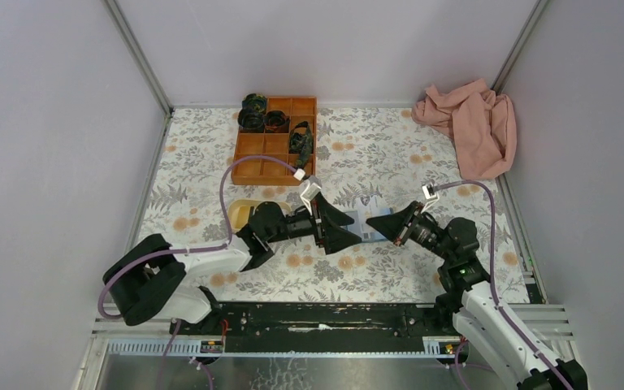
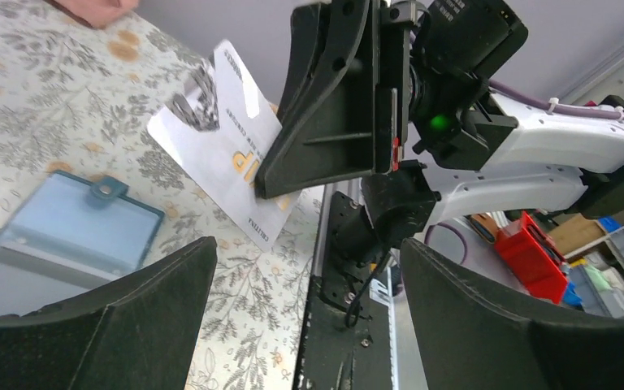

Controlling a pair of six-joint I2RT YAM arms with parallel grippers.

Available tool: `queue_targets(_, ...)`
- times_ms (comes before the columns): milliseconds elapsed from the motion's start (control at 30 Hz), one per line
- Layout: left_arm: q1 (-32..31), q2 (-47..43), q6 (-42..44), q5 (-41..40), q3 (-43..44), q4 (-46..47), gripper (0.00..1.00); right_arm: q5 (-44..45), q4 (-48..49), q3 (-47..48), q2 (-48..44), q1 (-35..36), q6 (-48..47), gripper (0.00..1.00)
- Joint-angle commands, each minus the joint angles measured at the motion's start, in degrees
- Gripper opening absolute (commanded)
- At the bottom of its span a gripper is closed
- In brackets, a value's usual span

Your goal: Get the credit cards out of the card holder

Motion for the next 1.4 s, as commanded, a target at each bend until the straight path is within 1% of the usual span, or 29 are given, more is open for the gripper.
queue_targets(0, 0.32, 2.44, -3.20, 4.21, 1.37, 4.45, 0.89, -2.20, 8.86, -0.78, 1.27, 0.23, 4.04, 0.00)
queue_targets(100, 0.35, 3.01, -2.77, 3.34, 1.41, 3.91, 0.86, -2.00, 10.43, -1.44, 1.45, 0.26, 3.22, 0.00)
queue_targets(200, 0.33, 2.66, -2.91, 2.67, 0.95, 4.51, 0.83, -1.77, 9.64, -1.40, 2.00, 0.29, 1.84, 0.00)
queue_targets(300, 0.32, 2.50, -3.46, 2.45, 0.58, 5.44, 0.81, -2.37, 11.22, -2.06, 2.94, 0.65, 2.45, 0.00)
queue_targets(467, 0.27, 1.77, -3.04, -1.14, -0.68, 5.85, 0.73, -3.28, 12.93, -2.34, 4.07, 1.43, 3.11, 0.00)
queue_targets(500, 0.29, 1.76, -2.88, -1.46, -0.93, 6.20, 0.70, -3.72, 13.44, -2.36, 4.42, 1.60, 3.46, 0.00)
queue_targets(600, 0.31, 1.43, -2.65, -2.29, -1.83, 7.70, 0.59, -4.79, 14.27, -2.36, 4.82, 2.23, 3.85, 0.00)
queue_targets(700, 0.32, 1.56, -2.06, -2.71, -1.54, 6.73, 0.50, -5.13, 14.59, -2.77, 4.47, 2.86, 3.91, 0.00)
queue_targets(800, 0.29, 2.02, -2.62, -2.85, -1.84, 7.95, 0.49, -5.19, 14.98, -3.31, 3.94, 3.56, 4.31, 0.00)
queue_targets(900, 0.32, 1.91, -2.91, -2.80, -2.05, 8.41, 0.53, -5.21, 14.97, -3.18, 3.12, 4.28, 4.56, 0.00)
queue_targets(967, 0.39, 1.35, -3.02, -2.72, -2.19, 8.69, 0.52, -5.08, 14.27, -2.88, 3.13, 4.68, 4.15, 0.00)
queue_targets(1000, 0.39, 1.13, -3.02, -2.77, -2.32, 8.61, 0.48, -5.02, 13.79, -2.70, 3.34, 4.85, 3.71, 0.00)
queue_targets(1033, 0.41, 1.01, -2.90, -2.64, -2.31, 8.60, 0.39, -4.92, 13.64, -2.64, 3.75, 4.96, 3.51, 0.00)
queue_targets(1100, 0.41, 0.74, -2.76, -2.14, -2.35, 8.56, 0.27, -4.84, 13.96, -2.67, 4.63, 5.47, 3.42, 0.00)
queue_targets(1133, 0.41, 0.77, -2.75, -1.74, -2.34, 8.63, 0.23, -4.75, 14.33, -2.63, 5.24, 5.83, 3.42, 0.00)
queue_targets(1267, 0.41, 1.44, -3.17, -0.01, -2.01, 9.71, 0.15, -3.69, 15.34, -2.41, 6.54, 6.87, 3.17, 0.00)
queue_targets(1367, 0.48, 1.70, -3.36, 0.58, -2.14, 10.22, 0.03, -3.37, 15.82, -2.28, 7.04, 7.15, 3.09, 0.00)
